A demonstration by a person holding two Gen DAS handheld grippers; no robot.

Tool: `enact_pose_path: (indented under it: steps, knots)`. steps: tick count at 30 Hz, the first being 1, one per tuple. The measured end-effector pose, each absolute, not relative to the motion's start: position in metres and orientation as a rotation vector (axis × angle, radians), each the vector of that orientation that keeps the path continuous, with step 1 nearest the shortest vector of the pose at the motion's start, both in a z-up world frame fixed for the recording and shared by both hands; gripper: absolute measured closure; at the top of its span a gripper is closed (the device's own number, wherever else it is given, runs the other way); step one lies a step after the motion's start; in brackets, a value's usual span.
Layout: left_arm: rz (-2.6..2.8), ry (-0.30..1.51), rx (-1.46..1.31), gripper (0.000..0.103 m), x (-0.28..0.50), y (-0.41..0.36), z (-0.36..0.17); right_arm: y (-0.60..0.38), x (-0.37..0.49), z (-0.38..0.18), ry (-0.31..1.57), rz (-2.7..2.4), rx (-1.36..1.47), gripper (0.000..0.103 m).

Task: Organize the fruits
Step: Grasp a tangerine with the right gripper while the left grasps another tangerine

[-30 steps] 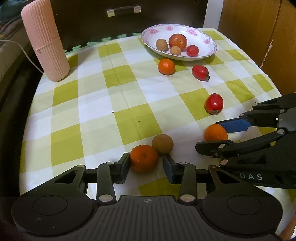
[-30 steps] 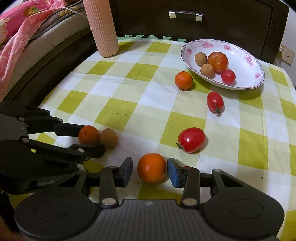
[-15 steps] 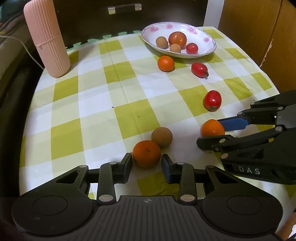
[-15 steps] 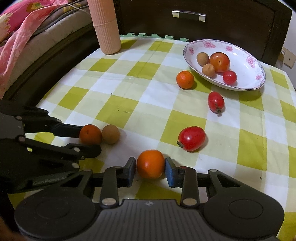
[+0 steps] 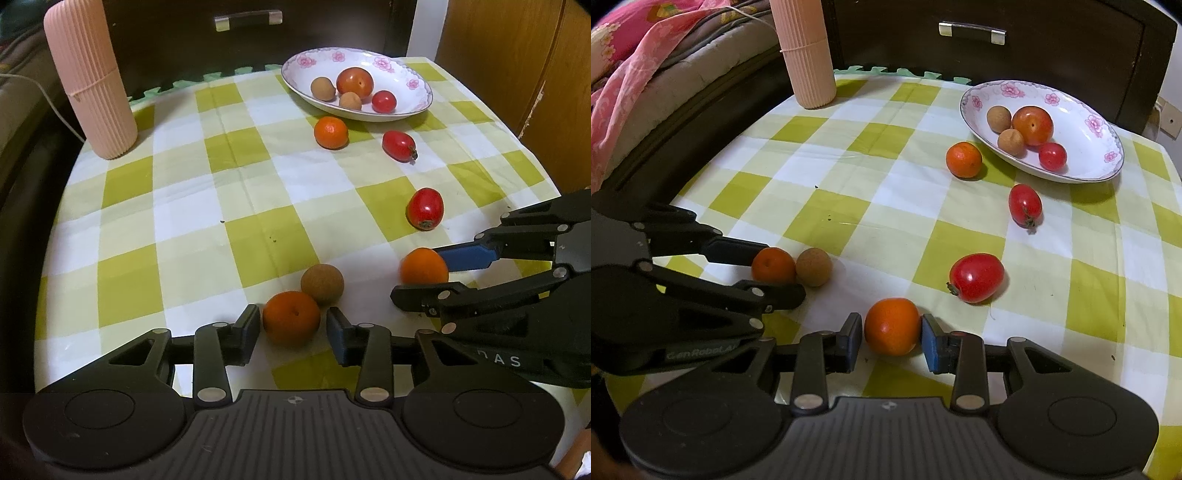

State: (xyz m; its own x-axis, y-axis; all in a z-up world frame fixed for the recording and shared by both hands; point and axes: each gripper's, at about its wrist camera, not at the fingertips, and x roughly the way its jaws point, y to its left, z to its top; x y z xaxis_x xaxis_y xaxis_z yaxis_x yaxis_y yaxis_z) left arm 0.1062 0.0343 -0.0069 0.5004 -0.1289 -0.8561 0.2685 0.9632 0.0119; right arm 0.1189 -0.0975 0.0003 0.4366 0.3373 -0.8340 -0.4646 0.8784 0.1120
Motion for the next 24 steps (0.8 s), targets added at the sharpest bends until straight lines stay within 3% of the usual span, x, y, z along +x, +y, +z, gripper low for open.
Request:
enact_pose_path:
  steps: [5,24]
  knots:
    - [-0.236,1.018,0.164,0.062,0.105,0.032,-0.006,-0.097,0.118,0.001,1.005,0.489,-0.15,0.072]
    - [-0.282,1.045,0.181,0.063,0.073,0.021,-0.003,-0.111,0.082,0.007,1.046,0.449,-0.185,0.072]
